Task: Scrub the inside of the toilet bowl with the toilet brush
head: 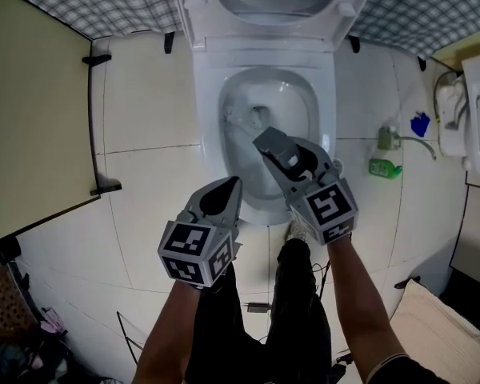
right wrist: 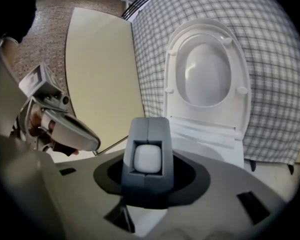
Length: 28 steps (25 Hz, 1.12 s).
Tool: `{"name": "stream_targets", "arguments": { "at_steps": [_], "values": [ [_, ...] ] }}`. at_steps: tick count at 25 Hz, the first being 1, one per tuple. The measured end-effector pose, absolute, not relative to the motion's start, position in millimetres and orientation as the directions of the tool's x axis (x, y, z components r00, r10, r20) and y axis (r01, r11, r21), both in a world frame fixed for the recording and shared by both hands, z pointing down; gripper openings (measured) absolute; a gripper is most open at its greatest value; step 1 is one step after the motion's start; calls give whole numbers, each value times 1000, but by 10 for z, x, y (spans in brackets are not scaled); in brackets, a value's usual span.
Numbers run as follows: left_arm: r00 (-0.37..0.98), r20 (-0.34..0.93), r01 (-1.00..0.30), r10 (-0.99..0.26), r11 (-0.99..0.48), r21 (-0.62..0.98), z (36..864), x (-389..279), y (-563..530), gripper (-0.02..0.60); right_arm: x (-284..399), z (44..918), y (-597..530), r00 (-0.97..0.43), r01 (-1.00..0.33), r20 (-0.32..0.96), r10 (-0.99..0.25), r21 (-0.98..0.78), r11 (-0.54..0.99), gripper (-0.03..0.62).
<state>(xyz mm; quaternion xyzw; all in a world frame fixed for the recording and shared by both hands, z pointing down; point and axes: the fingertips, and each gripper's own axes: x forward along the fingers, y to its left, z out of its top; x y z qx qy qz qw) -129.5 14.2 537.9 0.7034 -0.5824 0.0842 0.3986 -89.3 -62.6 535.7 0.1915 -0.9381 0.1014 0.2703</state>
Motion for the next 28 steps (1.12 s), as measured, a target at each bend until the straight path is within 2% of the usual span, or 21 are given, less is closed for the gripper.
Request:
{"name": "stream_targets", "arguments": {
  "at_steps": [7, 14, 21, 28],
  "values": [
    [279, 580, -891, -765, 18, 453, 5345, -1229, 151, 9, -541, 5359, -237, -803, -119, 595, -21, -127, 985, 192],
    [268, 572, -889, -775, 31, 457, 5289, -1133, 169, 9, -148, 5276, 71, -720, 123, 656, 228, -203, 971, 192],
    [281, 573, -888, -770, 18, 460, 5259, -1046, 185, 9, 121, 5191, 109, -603, 270, 721, 341, -218, 938, 193],
    [287, 573, -891, -767, 6, 455, 5258, -1100, 188, 9, 236, 5112, 17, -490, 339, 795, 359, -206, 918, 192]
  ]
}}
